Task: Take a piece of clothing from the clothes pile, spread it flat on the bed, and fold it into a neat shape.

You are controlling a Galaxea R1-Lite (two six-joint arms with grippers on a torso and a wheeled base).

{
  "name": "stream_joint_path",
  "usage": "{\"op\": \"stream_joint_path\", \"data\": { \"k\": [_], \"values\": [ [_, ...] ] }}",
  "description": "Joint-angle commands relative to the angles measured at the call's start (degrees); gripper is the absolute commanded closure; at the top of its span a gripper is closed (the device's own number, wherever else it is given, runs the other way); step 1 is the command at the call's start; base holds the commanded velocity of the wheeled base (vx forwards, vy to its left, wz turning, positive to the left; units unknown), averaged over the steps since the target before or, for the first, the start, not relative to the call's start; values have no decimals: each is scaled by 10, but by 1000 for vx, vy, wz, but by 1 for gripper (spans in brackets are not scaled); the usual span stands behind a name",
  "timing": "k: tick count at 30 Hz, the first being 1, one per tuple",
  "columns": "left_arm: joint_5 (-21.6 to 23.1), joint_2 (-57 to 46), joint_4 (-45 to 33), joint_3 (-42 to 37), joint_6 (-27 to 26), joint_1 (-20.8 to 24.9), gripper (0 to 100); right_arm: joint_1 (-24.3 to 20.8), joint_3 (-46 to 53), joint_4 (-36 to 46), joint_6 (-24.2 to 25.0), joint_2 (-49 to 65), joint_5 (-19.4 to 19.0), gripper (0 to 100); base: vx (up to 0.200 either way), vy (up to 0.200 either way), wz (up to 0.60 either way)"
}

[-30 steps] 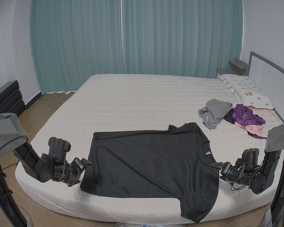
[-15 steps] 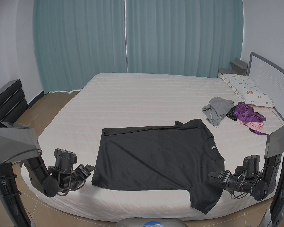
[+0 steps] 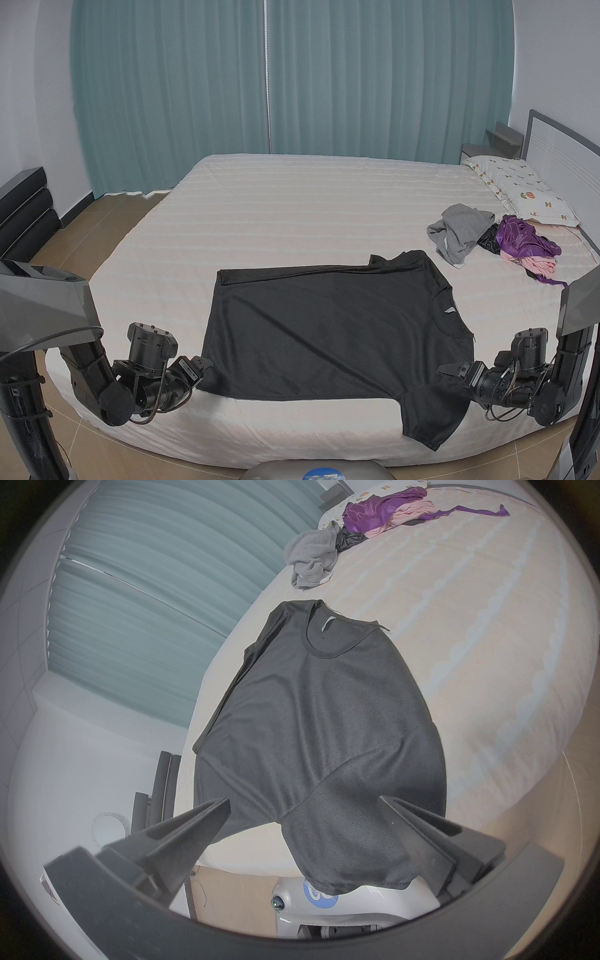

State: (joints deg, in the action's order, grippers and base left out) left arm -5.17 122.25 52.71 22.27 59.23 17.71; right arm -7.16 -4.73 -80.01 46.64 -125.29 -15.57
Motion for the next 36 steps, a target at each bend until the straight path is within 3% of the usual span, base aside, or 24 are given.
{"op": "stream_joint_path", "data": {
  "k": [1, 7, 14, 18, 25, 28, 36],
  "values": [
    [2, -15, 0, -6, 1, 7, 0, -1, 1, -1, 0, -3, 0, 0, 0, -200, 0],
    [2, -15, 0, -12, 3, 14, 0, -4, 2, -2, 0, -4, 1, 0, 0, -200, 0],
    [2, -24, 0, -19, 9, 21, 0, -4, 2, -2, 0, -4, 1, 0, 0, 0, 0],
    [2, -23, 3, -27, 9, 47, 0, -4, 1, -1, -1, -7, -1, 0, 0, 0, 0],
    [2, -23, 0, -27, 31, 43, 0, -4, 1, -2, -1, -12, 0, 0, -86, 0, 0],
    [2, -20, -1, -27, 30, 43, 0, -4, 2, -2, -1, -12, 0, 0, -200, 0, 0],
    [-8, 21, 0, 0, 11, 19, 0, -8, 1, -2, -1, -20, 1, 0, 0, 0, 0]
  ]
}}
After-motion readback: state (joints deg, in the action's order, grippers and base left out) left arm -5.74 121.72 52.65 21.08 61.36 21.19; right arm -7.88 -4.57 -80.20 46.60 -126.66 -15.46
